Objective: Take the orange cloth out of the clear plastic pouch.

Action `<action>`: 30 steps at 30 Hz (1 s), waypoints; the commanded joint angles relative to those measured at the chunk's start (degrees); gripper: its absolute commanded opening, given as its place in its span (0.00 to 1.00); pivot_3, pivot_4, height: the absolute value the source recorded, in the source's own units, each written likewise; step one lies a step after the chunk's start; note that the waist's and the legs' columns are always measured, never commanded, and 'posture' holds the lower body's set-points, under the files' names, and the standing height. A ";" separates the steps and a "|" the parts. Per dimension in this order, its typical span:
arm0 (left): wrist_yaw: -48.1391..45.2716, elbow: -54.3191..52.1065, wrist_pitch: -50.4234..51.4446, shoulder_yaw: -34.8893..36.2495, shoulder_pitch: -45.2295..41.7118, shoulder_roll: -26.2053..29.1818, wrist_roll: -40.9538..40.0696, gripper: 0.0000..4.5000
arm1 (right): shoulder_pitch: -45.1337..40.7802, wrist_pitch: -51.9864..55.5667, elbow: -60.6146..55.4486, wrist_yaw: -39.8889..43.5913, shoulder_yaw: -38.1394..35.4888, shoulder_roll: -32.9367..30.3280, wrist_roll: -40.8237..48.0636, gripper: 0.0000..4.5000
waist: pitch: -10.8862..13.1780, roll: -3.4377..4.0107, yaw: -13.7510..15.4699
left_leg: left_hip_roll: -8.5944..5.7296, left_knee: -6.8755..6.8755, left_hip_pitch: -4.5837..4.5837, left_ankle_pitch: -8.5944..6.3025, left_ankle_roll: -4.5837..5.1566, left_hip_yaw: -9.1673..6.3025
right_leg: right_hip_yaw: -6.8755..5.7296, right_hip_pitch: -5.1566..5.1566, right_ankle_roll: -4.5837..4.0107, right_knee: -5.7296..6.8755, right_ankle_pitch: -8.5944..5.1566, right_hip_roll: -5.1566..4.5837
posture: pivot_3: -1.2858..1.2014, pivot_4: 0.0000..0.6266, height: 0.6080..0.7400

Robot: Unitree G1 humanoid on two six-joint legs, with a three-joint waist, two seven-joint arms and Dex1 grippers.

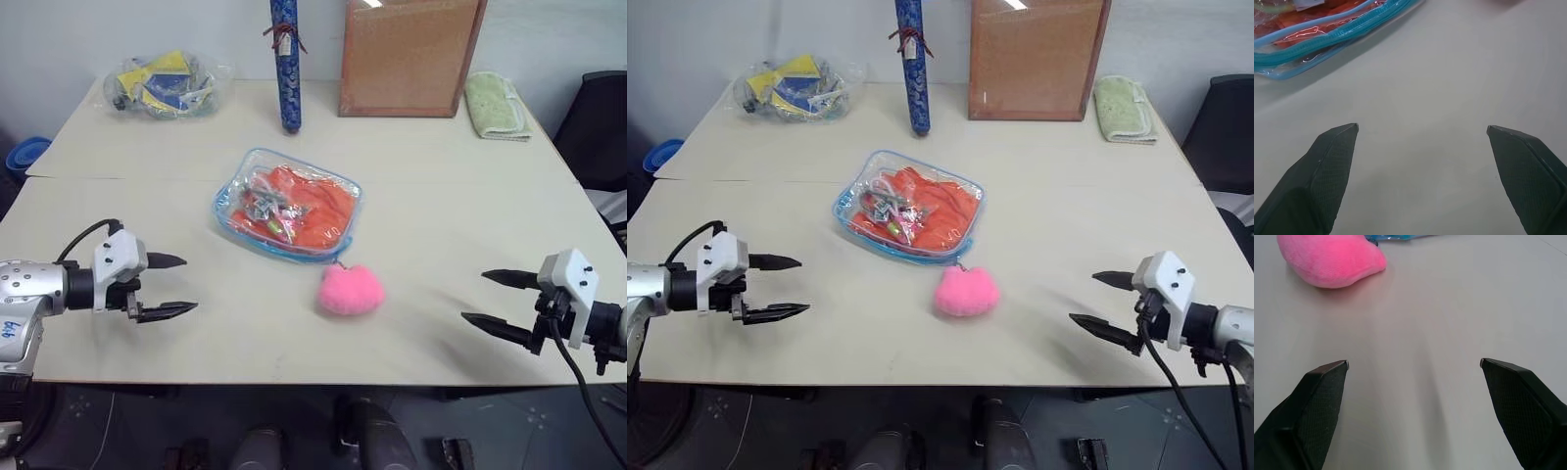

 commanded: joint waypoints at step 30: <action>1.10 6.40 -13.71 -12.10 -23.69 -6.80 10.91 0.99 | -7.93 9.32 -15.81 -10.01 5.49 3.97 7.20 1.00 | 0.00 -0.01 0.21 | -0.11 0.11 -0.04 0.04 -0.04 0.01 | 0.00 0.04 0.04 0.18 0.03 0.00 | 0.52 0.24 1.00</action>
